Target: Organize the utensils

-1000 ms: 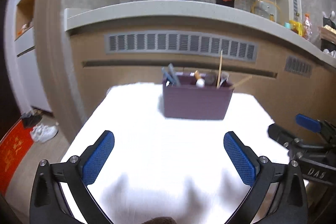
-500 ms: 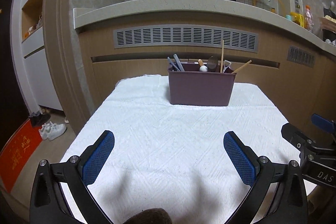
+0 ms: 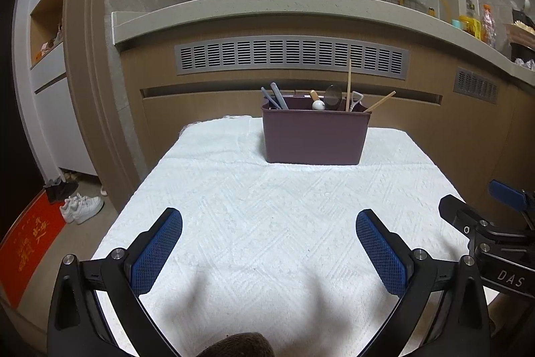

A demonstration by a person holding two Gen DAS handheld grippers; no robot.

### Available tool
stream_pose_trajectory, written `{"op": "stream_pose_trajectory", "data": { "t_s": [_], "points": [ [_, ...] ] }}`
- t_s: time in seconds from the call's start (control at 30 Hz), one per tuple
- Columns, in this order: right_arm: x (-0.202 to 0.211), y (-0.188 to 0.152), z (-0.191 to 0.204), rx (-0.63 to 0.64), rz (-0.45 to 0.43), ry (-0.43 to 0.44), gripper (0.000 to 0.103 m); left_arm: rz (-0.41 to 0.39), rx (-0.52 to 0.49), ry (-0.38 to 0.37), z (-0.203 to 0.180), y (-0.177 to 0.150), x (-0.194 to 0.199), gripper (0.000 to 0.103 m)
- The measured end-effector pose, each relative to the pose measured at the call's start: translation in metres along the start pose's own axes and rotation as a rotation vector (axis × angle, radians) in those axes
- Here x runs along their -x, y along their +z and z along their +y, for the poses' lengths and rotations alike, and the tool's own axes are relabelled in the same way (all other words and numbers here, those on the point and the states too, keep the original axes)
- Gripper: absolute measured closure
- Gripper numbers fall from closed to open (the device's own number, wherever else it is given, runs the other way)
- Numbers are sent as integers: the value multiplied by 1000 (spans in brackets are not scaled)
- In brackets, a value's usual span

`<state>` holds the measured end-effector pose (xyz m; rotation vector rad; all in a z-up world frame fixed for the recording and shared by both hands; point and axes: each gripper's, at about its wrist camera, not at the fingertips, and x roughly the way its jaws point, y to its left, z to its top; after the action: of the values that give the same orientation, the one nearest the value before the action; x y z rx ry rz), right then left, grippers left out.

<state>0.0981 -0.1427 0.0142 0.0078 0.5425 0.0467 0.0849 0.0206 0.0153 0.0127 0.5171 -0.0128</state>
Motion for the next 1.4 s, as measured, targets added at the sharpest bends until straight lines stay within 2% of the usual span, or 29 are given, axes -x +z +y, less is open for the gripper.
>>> {"op": "stream_pose_trajectory", "data": {
  "t_s": [1.4],
  "points": [
    [-1, -3, 2, -1, 11, 6, 5, 11, 6, -8, -1, -3, 0, 0]
  ]
}}
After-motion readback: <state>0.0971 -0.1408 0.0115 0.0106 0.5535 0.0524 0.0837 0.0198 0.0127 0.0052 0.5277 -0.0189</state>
